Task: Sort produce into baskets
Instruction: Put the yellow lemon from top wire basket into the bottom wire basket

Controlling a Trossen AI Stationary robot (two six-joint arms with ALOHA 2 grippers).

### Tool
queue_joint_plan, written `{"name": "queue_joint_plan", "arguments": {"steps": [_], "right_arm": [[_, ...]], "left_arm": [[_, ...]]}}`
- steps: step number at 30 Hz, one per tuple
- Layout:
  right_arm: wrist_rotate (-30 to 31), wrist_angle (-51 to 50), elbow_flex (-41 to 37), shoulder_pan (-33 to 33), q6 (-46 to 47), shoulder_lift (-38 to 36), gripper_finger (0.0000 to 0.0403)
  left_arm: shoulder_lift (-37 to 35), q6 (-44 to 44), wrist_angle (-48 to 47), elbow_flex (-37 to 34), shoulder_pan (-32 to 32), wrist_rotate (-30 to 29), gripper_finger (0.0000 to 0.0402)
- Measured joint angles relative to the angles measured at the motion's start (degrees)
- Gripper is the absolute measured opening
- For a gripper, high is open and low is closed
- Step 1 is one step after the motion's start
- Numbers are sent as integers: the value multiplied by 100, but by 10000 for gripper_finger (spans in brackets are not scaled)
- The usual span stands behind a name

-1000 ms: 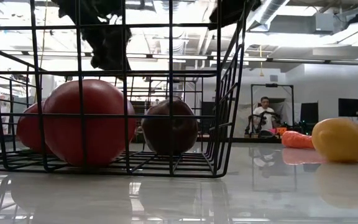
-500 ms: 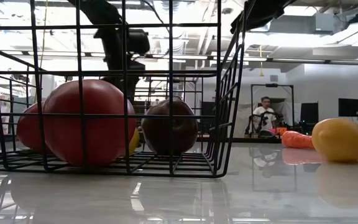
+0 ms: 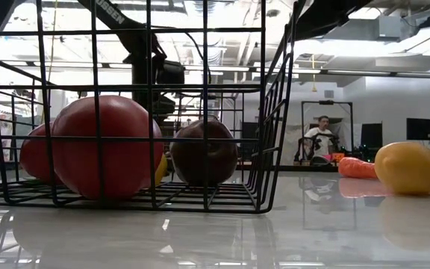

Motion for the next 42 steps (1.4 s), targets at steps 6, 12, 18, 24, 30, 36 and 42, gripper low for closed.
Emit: {"name": "queue_joint_plan", "arguments": {"steps": [6,12,18,24,30,36,42], "right_arm": [[-15,103,-2,1,0,44,336],[-20,82,-2,22,0,42,336],[-20,119,-2,22,0,42,336],[-22,117,-2,22,0,42,336],[-22,117,-2,22,0,42,336],[-22,114,-2,22,0,42,336],[-26,112,-2,22,2,42,336]], "left_arm": [[-1,-21,32,-2,-21,-41,261],[-28,78,245,-279,-65,-173,261],[5,171,314,-382,-101,-413,261],[2,449,375,-382,-193,-525,261],[1,525,363,-382,-235,-527,249],[1,630,285,-382,-237,-504,202],[-1,759,167,-382,-240,-549,163]]}}
